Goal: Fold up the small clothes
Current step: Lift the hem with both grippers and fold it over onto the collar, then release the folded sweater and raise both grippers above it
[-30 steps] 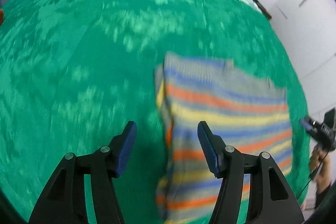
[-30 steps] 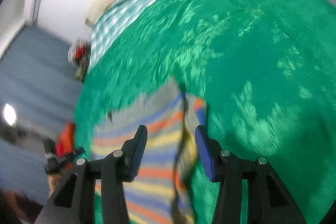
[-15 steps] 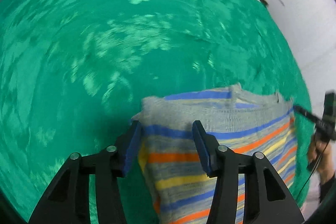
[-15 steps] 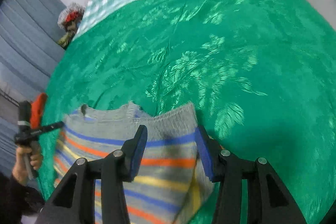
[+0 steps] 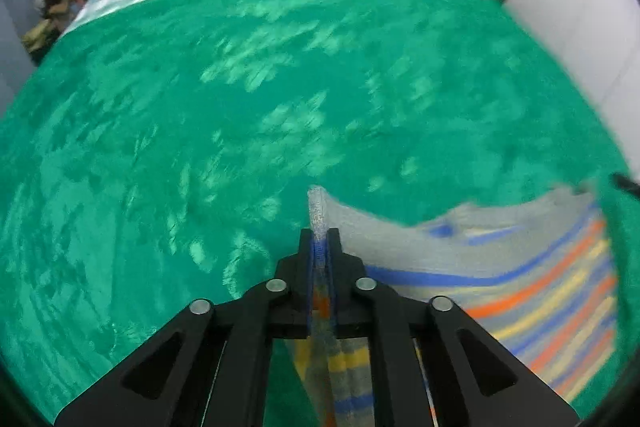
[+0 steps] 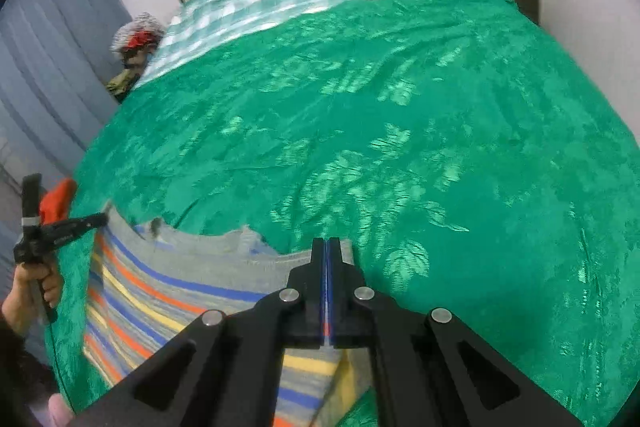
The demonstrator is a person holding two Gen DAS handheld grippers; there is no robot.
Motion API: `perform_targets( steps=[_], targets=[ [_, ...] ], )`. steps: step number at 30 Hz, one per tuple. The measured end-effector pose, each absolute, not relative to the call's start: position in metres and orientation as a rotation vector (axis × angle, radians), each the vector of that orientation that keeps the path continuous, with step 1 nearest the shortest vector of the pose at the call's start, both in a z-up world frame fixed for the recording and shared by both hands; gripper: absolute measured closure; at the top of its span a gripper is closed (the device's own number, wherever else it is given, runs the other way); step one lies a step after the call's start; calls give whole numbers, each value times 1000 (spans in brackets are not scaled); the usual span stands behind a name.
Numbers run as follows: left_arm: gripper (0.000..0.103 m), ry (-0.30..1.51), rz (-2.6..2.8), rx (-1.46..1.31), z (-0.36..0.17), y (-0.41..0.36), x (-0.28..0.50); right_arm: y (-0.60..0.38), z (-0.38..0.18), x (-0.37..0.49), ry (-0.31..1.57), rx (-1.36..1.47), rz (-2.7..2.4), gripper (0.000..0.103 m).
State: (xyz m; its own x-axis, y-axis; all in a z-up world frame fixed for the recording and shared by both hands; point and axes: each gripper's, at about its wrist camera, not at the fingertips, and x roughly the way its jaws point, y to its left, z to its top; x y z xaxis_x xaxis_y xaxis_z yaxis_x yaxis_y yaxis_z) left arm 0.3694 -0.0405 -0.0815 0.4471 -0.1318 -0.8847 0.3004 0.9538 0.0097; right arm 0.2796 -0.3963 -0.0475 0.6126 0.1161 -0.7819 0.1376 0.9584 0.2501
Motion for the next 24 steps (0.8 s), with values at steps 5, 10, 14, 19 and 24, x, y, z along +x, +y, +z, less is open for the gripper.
perform_targets(
  steps=[5, 10, 14, 19, 24],
  targets=[
    [53, 1116, -209, 108, -97, -9, 351, -372, -26, 259, 888, 140, -196, 38],
    [36, 1055, -234, 76, -80, 12, 299, -344, 18, 211, 761, 23, -315, 37],
    [31, 1036, -233, 61, -70, 27, 252, -328, 45, 181, 695, -6, -378, 36],
    [28, 1015, -239, 65, -51, 26, 214, -306, 71, 156, 668, -40, -390, 33],
    [25, 985, -266, 72, -28, 19, 188, -285, 92, 131, 634, -70, -383, 28]
  ],
)
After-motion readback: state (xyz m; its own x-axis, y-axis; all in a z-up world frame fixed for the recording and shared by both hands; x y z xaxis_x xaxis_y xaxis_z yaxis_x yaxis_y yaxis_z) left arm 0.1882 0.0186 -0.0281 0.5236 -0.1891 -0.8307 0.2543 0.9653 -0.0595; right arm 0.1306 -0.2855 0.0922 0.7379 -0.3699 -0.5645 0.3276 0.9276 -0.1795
